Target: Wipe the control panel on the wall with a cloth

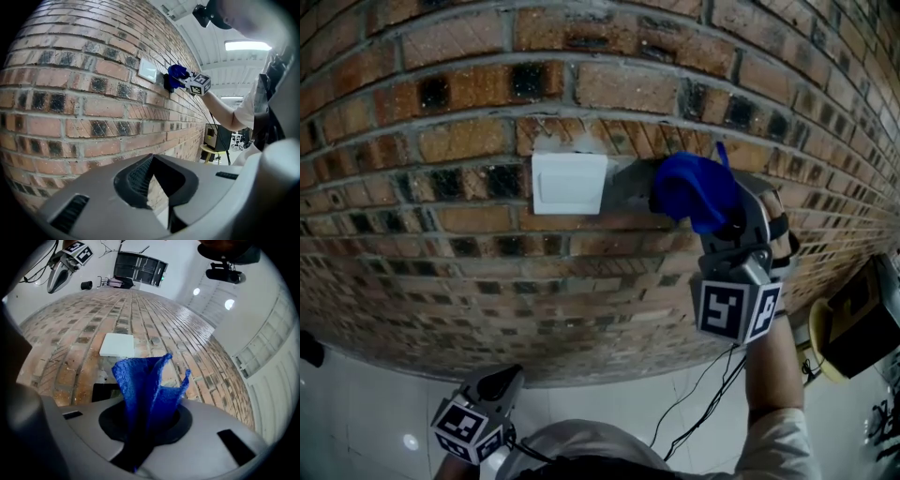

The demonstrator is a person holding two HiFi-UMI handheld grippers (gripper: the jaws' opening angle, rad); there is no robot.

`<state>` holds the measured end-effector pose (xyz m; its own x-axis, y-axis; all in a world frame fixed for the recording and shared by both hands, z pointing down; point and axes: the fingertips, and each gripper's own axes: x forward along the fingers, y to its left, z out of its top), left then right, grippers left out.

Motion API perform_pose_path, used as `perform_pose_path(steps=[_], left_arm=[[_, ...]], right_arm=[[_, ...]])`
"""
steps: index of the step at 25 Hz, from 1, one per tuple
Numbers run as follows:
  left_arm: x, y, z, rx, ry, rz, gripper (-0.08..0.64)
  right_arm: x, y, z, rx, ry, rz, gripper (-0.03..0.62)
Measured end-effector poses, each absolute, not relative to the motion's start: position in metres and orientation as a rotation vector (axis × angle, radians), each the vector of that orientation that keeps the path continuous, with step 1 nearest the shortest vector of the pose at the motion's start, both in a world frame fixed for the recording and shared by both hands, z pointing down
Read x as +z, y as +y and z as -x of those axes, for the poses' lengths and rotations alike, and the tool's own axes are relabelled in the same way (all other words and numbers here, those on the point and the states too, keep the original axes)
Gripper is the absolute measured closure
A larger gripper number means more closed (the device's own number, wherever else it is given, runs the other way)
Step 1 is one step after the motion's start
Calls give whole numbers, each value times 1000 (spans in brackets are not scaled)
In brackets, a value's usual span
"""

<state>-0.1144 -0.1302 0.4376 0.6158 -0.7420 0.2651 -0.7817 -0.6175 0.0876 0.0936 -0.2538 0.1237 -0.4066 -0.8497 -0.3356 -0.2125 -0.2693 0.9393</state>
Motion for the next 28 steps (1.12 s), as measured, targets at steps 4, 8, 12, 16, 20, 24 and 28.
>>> perform_pose_path(steps=[4, 8, 12, 16, 20, 24, 28], left_arm=[[439, -129, 120, 284, -1284, -2625, 558], [441, -128, 123, 280, -1300, -2610, 559], [443, -128, 121, 290, -1291, -2610, 558], [443, -129, 115, 302, -1284, -2619, 558], [443, -129, 111, 305, -1275, -2615, 558], [445, -129, 110, 335, -1270, -2626, 558], [441, -129, 111, 319, -1278, -2619, 558]], right_arm=[[134, -255, -90, -1747, -1468, -1297, 503], [159, -256, -94, -1712, -1491, -1303, 503], [186, -257, -93, -1680, -1522, -1285, 503], [218, -262, -92, -1634, -1559, -1255, 503], [247, -272, -92, -1578, -1570, -1206, 503], [252, -273, -92, -1554, -1588, -1190, 503], [224, -253, -88, -1590, -1616, -1208, 503]])
